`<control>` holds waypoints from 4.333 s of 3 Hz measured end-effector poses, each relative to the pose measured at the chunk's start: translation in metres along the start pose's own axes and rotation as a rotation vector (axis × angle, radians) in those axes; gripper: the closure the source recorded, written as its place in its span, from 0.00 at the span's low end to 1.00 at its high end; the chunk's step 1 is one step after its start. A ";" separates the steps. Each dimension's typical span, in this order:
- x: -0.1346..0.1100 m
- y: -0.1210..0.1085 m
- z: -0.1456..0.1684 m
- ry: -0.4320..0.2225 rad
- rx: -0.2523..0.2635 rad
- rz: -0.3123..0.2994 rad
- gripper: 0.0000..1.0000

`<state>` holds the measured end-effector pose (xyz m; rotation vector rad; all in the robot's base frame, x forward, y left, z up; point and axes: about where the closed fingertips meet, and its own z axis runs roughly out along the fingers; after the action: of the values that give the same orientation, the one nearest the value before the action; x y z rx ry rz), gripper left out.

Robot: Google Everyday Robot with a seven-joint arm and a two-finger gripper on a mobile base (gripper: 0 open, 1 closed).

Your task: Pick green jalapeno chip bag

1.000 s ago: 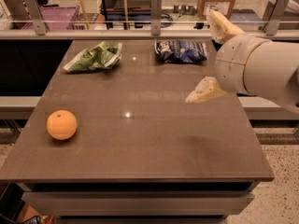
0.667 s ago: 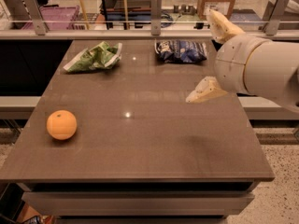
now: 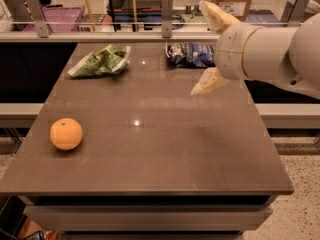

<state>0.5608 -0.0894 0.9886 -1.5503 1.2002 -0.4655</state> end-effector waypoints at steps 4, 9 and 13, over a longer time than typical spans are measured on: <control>0.000 -0.029 0.119 -0.161 -0.041 -0.181 0.00; -0.025 -0.017 0.218 -0.429 -0.129 -0.287 0.00; -0.074 -0.009 0.268 -0.574 -0.135 -0.300 0.00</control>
Offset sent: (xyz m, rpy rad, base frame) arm 0.0976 0.0364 -0.0017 -0.0689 -0.1056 0.1498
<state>0.7462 0.1070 0.9224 -1.8264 0.5694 -0.1090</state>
